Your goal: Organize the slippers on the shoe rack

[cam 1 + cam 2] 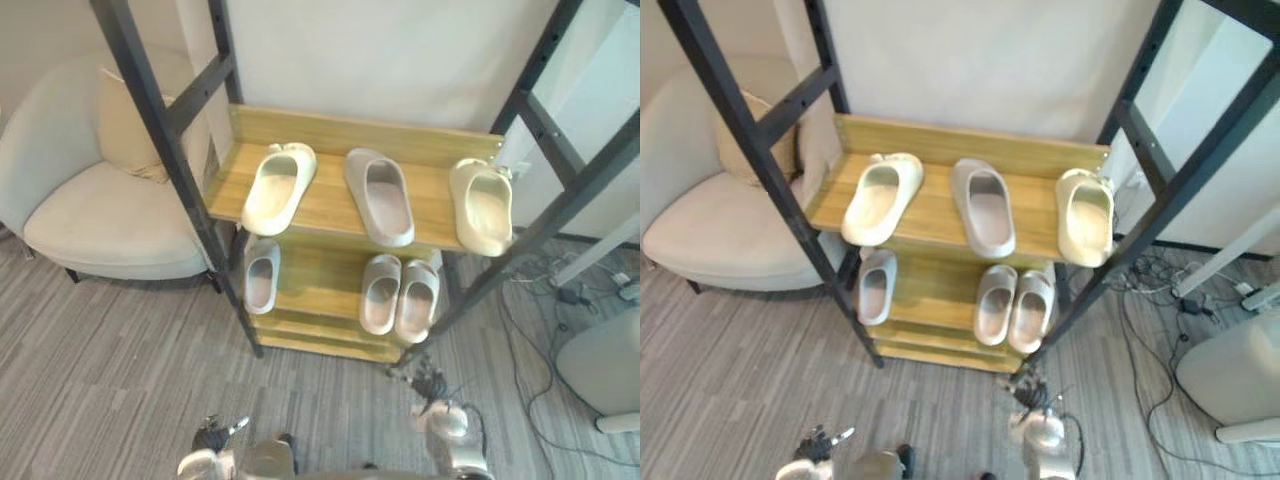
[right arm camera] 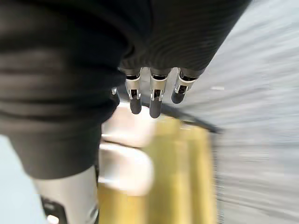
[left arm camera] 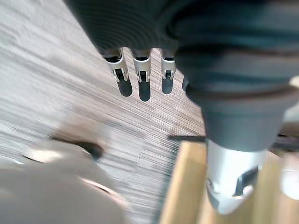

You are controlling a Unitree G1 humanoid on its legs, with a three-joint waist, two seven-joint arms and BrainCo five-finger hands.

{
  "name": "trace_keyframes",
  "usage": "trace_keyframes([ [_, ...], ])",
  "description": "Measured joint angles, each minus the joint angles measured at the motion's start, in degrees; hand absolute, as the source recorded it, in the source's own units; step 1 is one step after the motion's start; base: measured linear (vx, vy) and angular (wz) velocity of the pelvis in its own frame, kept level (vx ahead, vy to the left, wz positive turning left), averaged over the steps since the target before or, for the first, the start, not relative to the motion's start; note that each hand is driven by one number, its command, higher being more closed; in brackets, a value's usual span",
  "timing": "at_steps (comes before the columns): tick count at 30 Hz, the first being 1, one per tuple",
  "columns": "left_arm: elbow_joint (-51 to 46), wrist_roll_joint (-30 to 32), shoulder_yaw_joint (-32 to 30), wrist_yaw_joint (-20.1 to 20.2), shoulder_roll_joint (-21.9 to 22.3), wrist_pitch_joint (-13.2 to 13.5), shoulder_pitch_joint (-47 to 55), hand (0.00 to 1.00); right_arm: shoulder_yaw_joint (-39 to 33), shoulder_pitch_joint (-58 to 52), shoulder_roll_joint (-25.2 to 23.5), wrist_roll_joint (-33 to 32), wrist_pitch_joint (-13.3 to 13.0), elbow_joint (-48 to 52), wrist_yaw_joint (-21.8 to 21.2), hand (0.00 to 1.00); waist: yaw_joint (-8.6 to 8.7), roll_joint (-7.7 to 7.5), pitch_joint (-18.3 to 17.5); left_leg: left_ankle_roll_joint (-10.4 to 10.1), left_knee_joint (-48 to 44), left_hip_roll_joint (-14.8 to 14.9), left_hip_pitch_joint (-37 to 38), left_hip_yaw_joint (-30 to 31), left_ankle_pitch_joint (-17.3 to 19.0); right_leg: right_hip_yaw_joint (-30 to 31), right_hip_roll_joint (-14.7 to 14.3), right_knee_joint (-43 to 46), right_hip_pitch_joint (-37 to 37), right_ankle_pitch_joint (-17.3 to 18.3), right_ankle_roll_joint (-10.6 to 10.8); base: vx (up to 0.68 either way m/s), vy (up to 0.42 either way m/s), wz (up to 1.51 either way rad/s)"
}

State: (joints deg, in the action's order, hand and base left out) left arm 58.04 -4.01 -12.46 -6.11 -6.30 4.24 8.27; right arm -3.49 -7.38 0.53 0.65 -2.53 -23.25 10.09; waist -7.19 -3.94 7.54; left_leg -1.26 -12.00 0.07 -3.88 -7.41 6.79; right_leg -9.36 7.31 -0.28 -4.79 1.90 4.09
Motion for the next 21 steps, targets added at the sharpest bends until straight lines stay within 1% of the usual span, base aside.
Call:
trace_keyframes([
  [1, 0.03, 0.17, 0.07, -0.05, -0.15, -0.02, 0.52, 0.0, 0.3, -0.59, -0.02, 0.36, -0.22, 1.57, 0.01, 0.0, 0.02, 0.0, 0.0, -0.09, 0.0, -0.04, 0.0, -0.08, 0.07, 0.25, 0.0, 0.0, 0.07, -0.04, 0.01, -0.03, 0.048, -0.2],
  [2, 0.24, 0.63, 0.16, -0.23, -0.37, -0.05, 1.91, 0.0, 1.41, -2.45, 0.0, 1.76, -0.67, 6.4, -0.03, 0.0, 0.5, -0.06, -0.04, -0.29, -0.02, -0.2, 0.02, -0.27, 0.27, 0.62, 0.12, 0.01, 0.14, -0.14, 0.08, -0.02, 0.032, -0.06],
  [3, 0.35, 0.66, 0.21, -0.26, -0.46, -0.05, 2.13, 0.0, 1.6, -2.94, -0.01, 1.83, -0.9, 7.39, -0.06, 0.0, 0.65, -0.17, -0.11, -0.31, -0.03, -0.23, 0.02, -0.3, 0.35, 0.65, 0.16, 0.01, 0.16, -0.16, 0.1, -0.02, 0.032, -0.07],
  [4, 1.02, 0.73, 0.91, -0.28, -0.86, -0.04, 2.53, 0.0, 2.13, -4.38, -0.12, 1.99, -1.28, 10.45, -0.12, 0.0, 0.82, -0.24, -0.22, -0.4, -0.06, -0.29, 0.09, -0.48, 0.56, 0.82, 0.25, 0.05, 0.17, -0.19, 0.15, -0.02, 0.024, -0.11],
  [5, 1.24, 1.61, 1.4, -0.29, -1.08, -0.05, 2.77, 0.0, 2.71, -5.9, -0.2, 2.84, -1.75, 13.8, -0.27, 0.0, 0.94, -0.05, -0.2, -0.23, -0.07, -0.24, 0.18, -0.86, 0.95, 1.24, 0.28, 0.2, 0.24, -0.19, 0.16, -0.02, 0.021, -0.12],
  [6, 1.24, 1.68, 1.56, -0.29, -1.12, -0.04, 2.78, 0.0, 2.83, -6.15, -0.2, 3.14, -1.9, 14.34, -0.3, 0.0, 0.95, -0.05, -0.21, -0.2, -0.08, -0.23, 0.23, -0.93, 0.98, 1.32, 0.28, 0.21, 0.24, -0.2, 0.16, -0.02, 0.013, -0.16],
  [8, 1.23, 1.81, 3.36, -0.27, -1.65, -0.01, 3.21, 0.0, 4.39, -7.66, -0.18, 3.88, -2.57, 18.73, -0.54, 0.0, 1.17, 0.1, -0.28, -0.07, -0.04, -0.06, 0.55, -1.31, 1.36, 2.04, 0.28, 0.5, 0.47, -0.18, 0.15, -0.01, 0.005, -0.17],
  [10, 1.23, 1.82, 3.69, -0.26, -1.66, 0.01, 3.19, 0.0, 4.78, -8.01, -0.19, 3.89, -2.87, 20.5, -0.7, 0.0, 1.3, 0.27, -0.33, 0.1, -0.06, -0.07, 0.51, -1.35, 1.47, 2.28, 0.28, 0.7, 0.73, -0.15, 0.17, 0.01, 0.005, -0.1],
  [14, 1.27, 2.79, 5.75, -0.23, -1.85, 0.09, 3.36, 0.0, 4.95, -8.55, -0.12, 3.92, -4.81, 26.82, -1.15, 0.0, 1.8, 1.19, -0.67, 0.19, -0.42, -0.26, 0.62, -1.48, 2.0, 2.52, 0.16, 0.89, 0.75, -0.33, 0.54, 0.04, 0.012, -0.04],
  [16, 1.29, 2.8, 6.35, -0.21, -1.84, 0.14, 3.46, 0.0, 5.0, -8.48, 0.07, 3.91, -5.44, 28.75, -1.16, 0.0, 1.83, 1.14, -1.12, 0.31, -0.8, -0.17, 0.64, -1.53, 2.05, 2.66, 0.02, 0.84, 0.62, -0.41, 0.64, 0.06, 0.0, -0.05],
  [18, 1.42, 2.8, 7.03, -0.24, -1.9, 0.38, 3.59, 0.0, 5.47, -8.39, 0.51, 3.88, -6.3, 30.85, -1.15, 0.0, 1.83, 1.83, -1.06, 0.52, -1.27, 0.06, 0.62, -1.5, 2.11, 2.81, -0.18, 0.56, 0.43, -0.41, 0.64, 0.04, -0.016, -0.06],
  [21, 2.22, 2.78, 7.36, -0.27, -1.9, 0.51, 3.58, 0.0, 5.99, -7.99, 1.79, 3.86, -6.58, 32.89, -1.17, 0.0, 1.86, 2.19, -1.16, 0.53, -1.27, 0.19, 0.69, -1.12, 2.12, 2.8, -0.38, 0.07, 0.14, -0.44, 0.63, 0.01, -0.008, -0.02],
])
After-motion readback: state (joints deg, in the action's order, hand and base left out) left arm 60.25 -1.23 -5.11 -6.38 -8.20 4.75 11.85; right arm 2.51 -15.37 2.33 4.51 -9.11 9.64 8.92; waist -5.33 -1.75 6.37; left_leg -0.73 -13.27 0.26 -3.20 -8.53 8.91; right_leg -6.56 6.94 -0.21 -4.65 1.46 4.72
